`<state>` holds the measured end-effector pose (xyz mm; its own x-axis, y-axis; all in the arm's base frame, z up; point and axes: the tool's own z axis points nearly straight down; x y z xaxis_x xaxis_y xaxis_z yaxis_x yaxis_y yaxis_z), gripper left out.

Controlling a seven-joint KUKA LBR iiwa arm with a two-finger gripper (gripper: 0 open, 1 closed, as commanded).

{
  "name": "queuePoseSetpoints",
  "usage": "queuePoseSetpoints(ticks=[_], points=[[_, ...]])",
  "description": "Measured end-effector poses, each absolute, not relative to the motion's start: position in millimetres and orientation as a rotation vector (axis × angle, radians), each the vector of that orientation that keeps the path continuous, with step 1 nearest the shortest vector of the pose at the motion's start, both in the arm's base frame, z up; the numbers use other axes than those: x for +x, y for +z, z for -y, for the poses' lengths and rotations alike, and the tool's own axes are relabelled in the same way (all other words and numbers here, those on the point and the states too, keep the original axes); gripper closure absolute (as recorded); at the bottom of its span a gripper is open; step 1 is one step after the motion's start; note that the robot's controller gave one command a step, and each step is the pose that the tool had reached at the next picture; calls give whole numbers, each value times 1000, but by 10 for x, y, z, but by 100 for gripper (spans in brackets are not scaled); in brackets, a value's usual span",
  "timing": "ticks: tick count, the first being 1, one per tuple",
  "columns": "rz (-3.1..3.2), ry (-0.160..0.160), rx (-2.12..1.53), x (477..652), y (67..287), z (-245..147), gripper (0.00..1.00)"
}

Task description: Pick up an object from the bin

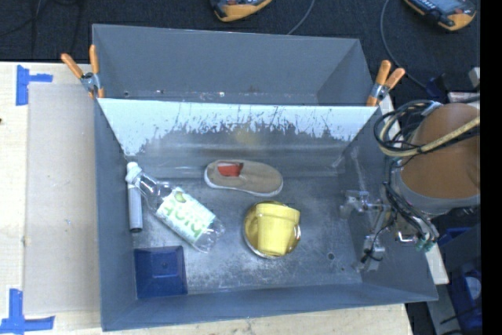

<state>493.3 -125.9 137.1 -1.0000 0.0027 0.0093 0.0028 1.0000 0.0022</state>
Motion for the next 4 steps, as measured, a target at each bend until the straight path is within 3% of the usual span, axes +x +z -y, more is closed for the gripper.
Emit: queuePoseSetpoints(ticks=[1, 2, 4], points=[[3139, -1, 4, 4954, 1412, 1252, 100], [3140, -1, 6, 4954, 1412, 1251, 0], [3139, -1, 7, 4954, 1412, 1251, 0]])
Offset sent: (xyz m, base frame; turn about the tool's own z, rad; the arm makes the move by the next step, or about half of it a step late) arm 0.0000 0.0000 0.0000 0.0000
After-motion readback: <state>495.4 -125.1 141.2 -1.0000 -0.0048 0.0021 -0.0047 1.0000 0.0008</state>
